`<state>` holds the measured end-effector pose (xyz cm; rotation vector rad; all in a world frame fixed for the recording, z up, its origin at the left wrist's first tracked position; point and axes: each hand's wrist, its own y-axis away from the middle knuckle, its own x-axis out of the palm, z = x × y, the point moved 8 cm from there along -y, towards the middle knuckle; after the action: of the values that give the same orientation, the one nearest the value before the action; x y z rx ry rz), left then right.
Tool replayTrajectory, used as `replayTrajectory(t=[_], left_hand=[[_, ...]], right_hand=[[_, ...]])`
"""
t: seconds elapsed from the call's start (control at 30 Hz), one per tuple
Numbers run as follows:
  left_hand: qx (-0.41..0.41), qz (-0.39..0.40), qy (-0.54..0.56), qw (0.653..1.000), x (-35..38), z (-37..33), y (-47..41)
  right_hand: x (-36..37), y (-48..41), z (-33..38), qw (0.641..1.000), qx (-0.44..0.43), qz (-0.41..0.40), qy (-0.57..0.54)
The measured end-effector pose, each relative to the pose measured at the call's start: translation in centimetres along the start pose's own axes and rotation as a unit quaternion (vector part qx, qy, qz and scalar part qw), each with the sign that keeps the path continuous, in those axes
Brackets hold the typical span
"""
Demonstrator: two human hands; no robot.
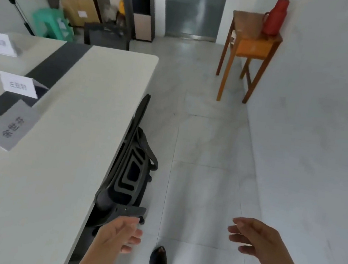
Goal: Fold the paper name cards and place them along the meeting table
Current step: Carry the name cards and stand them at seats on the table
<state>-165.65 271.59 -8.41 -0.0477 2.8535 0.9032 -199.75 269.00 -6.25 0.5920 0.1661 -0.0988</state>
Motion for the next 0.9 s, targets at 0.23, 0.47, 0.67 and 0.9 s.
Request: replayTrajectory(t=[0.23,0.47,0.67,0.9], left_hand=[[0.062,0.077,-0.052,0.994,2.9,-15.3,-12.8],[0.034,0.064,-0.047,0.996,5.8,-22.0,-26.3],[-0.002,0.032,0.006,0.999,8.7,-30.2,-36.8],[0.022,-0.047,0.056,0.997,7.6,-39.6,-46.6]], right_hand=[[-3.0,-8.4,8.9,0.996,-0.020,-0.063,-0.053],[-6.2,-21.6,13.2,0.994,0.009,-0.089,-0.069],[-9.0,-36.6,22.3,0.997,-0.002,-0.056,-0.051],[-7.3,-52.4,38.5,0.997,-0.067,0.025,0.018]])
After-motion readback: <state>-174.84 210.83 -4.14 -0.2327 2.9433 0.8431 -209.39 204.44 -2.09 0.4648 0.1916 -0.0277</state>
